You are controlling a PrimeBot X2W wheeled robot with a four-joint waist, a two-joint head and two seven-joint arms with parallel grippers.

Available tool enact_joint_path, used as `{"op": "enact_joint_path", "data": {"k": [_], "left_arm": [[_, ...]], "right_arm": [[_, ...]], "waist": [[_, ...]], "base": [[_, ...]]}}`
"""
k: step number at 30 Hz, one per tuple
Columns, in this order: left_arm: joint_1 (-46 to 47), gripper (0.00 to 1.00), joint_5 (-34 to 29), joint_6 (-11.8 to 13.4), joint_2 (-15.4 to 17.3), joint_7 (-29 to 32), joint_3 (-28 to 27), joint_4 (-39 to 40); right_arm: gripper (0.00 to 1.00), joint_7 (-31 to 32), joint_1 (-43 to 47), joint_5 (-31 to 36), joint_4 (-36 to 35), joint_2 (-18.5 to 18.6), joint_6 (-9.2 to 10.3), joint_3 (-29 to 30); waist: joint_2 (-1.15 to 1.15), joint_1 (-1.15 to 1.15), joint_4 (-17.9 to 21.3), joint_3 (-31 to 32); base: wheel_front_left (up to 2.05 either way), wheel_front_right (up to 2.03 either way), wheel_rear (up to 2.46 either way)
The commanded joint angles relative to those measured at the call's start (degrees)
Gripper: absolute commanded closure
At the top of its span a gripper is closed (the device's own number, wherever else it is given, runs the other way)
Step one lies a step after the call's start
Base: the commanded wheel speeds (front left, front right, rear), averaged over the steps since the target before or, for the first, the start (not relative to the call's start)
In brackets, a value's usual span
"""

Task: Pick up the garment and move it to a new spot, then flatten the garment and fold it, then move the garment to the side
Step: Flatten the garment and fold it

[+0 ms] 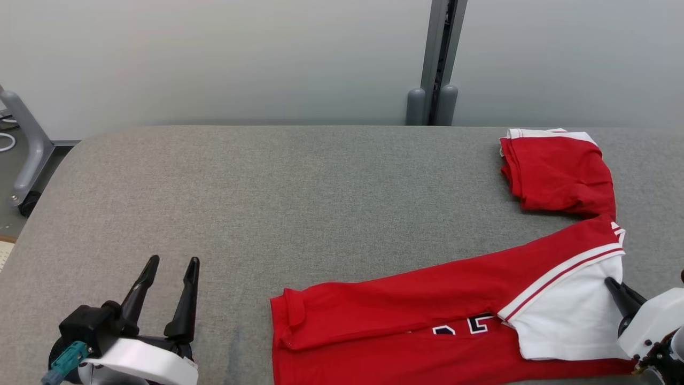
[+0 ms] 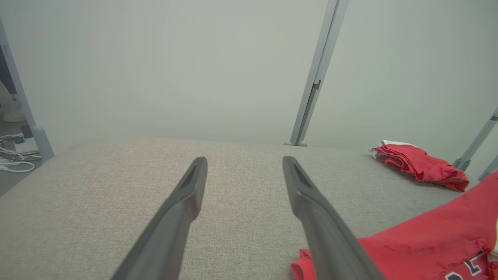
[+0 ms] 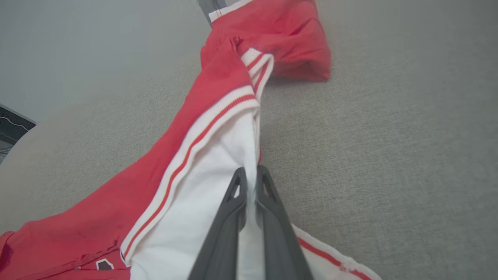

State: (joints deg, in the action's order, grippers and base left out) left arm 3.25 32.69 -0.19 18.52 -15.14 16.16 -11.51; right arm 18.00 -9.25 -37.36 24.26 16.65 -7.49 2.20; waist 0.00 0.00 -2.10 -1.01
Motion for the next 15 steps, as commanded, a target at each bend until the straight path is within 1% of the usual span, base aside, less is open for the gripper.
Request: {"op": "enact_joint_path", "data": {"k": [1,5,8,10,11,15], "left_arm": [[-1.2,0.0,-1.6,-0.4,-0.9,0.0,-1.4,0.3],[-2.6,0.0,-5.6,-1.5,-2.8,0.0,-4.6,0.8],[-3.2,0.0,-7.4,-2.7,-4.5,0.0,-6.8,0.4],[-3.4,0.0,-8.2,-3.4,-5.5,0.0,-8.0,0.3],[-3.4,0.0,-8.2,-3.4,-5.5,0.0,-8.0,0.3],[-3.5,0.0,-9.7,-4.8,-6.9,0.0,-9.9,-0.4]], "right_arm": [[1.0,0.7,-0.1,0.7,-1.0,0.4,-0.02,0.9],[1.0,2.6,1.2,1.3,-3.5,0.4,-0.02,2.7],[1.0,3.9,1.8,-0.4,-6.6,-1.0,-0.03,3.6],[1.0,5.0,2.6,-1.3,-9.0,-1.2,-0.02,3.9],[1.0,5.0,2.6,-1.3,-9.0,-1.2,-0.02,3.9],[1.0,8.4,3.6,-4.7,-14.4,-2.7,-0.03,2.9]], "waist": [[0.0,0.0,0.2,0.3],[0.0,0.0,0.4,0.5],[0.0,0.0,0.5,0.4],[0.0,0.0,0.6,0.2],[0.0,0.0,0.6,0.2],[0.0,0.0,0.5,0.1]], "base": [[0.0,0.0,0.0],[0.0,0.0,0.0],[0.0,0.0,0.0],[0.0,0.0,0.0],[0.0,0.0,0.0],[0.0,0.0,0.0]]}}
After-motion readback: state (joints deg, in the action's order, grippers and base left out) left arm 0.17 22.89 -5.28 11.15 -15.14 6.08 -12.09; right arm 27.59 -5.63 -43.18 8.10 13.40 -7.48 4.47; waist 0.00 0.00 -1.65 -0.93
